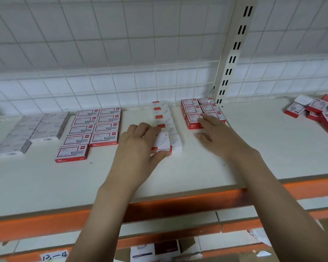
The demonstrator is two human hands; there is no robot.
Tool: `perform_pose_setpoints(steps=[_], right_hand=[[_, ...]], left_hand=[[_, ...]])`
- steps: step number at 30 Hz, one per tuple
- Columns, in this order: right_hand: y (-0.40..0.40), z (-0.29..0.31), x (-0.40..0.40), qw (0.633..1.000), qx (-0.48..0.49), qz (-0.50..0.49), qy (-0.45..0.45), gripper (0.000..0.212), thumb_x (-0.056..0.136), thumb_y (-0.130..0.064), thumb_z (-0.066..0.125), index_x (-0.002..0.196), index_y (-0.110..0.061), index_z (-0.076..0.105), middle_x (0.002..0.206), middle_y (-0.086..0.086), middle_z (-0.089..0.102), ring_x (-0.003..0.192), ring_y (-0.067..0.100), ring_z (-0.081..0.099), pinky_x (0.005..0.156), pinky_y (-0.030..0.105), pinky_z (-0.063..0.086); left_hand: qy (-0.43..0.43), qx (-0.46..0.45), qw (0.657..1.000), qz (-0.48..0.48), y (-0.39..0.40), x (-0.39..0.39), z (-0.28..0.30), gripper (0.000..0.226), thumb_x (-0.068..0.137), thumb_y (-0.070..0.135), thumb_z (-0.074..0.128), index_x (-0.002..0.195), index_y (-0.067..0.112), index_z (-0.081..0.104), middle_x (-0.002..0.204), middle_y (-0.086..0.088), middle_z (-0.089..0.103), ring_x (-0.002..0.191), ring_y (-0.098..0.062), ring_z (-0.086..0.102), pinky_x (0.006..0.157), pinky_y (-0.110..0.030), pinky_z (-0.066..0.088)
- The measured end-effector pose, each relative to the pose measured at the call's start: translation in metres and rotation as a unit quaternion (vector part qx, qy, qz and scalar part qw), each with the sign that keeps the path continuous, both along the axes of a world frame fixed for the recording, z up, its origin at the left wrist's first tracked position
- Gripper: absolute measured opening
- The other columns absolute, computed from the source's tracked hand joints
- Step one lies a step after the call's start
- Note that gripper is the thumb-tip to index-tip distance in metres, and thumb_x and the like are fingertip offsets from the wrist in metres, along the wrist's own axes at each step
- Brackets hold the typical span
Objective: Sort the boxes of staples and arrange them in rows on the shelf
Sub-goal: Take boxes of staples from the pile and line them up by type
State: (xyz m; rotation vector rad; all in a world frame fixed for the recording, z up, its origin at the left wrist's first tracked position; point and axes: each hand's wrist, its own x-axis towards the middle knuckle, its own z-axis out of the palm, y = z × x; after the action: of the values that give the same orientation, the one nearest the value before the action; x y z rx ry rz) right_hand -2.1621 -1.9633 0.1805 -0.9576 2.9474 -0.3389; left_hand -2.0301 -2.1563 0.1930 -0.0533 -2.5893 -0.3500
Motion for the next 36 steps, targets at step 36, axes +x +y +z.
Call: perform_pose_setpoints(steps=[36], right_hand=[[-0.079, 0.013, 0.068, 0.995, -0.071, 0.028, 0.060, 0.051, 0.093, -0.022, 0.051, 0.139, -0.004, 0.038, 0.144, 0.012, 0.038, 0.134, 0.026, 0.031, 0.110, 0.028, 0.018]], left_hand=[[-0.073, -0.026, 0.995, 0.059, -0.083, -0.006, 0.003, 0.049, 0.076, 0.048, 0.068, 0.110, 0.013, 0.061, 0.105, -0.006, 0.061, 0.100, -0.030, 0.053, 0.081, -0.036, 0.034]])
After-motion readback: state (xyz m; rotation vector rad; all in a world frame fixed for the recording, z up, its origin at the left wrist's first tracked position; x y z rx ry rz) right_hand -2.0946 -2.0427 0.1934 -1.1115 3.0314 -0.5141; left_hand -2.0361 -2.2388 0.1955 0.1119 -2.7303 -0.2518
